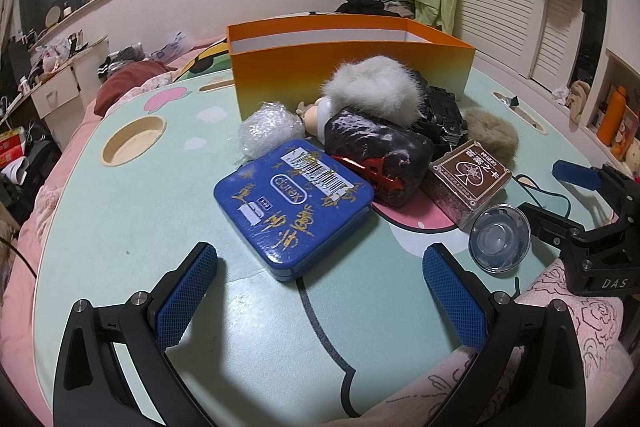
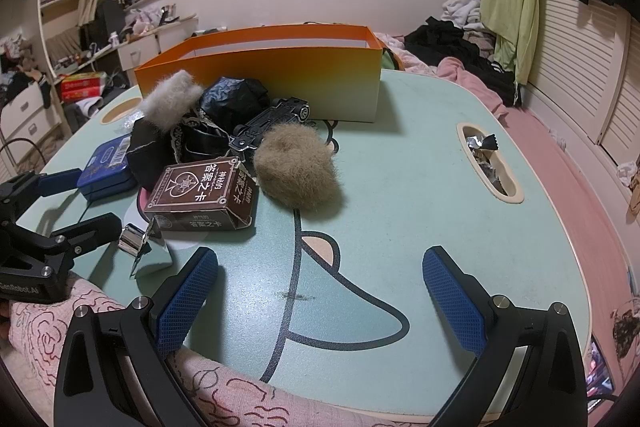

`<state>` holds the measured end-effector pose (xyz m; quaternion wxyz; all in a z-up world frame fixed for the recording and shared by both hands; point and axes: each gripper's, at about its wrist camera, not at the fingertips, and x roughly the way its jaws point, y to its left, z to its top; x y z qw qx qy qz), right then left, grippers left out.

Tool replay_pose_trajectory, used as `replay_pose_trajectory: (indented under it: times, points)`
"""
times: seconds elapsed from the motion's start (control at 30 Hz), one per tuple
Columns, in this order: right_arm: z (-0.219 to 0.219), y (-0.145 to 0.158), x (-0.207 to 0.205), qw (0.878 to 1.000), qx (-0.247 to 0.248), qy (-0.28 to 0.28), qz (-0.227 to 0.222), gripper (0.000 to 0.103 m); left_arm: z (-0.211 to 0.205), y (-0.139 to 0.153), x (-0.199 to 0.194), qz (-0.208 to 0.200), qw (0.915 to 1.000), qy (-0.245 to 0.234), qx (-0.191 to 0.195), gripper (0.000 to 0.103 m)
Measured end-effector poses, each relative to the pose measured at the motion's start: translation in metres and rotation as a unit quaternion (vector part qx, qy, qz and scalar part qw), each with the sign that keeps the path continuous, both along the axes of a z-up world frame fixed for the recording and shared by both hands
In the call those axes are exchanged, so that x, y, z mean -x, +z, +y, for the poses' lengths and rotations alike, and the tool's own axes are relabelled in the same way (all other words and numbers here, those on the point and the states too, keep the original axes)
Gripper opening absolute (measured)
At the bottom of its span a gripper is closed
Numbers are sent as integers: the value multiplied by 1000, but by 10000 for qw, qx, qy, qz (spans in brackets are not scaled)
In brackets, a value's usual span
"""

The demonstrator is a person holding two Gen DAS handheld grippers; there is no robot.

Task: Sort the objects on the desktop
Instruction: 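Grasp the small metal cup with right gripper while left gripper grasps the blue tin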

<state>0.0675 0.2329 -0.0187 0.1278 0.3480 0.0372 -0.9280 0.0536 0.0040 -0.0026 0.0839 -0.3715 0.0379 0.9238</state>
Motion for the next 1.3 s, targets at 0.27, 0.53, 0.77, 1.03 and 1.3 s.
replay_pose_trajectory:
  times: [0.27,0.53,0.77,1.03,1.3]
  points:
    - [-3,0,1,10000,12,0,0,102,-23,14,-7,114,9982,180,-555,102]
    - [-3,-1,1,10000,27,0,19,102,-35,28,16,-24,9975,217,-668,99]
    - [-6,20,-6,9940,821,567,452,92,-24,30,34,-105,9989,-424,-181,99]
    - [-77,29,-8,9796,475,1951,81,54,-8,24,42,-6,9921,-1198,362,99]
    - [-94,24,0,9755,523,2122,-248,28,-1,14,34,-158,9882,-1399,597,77]
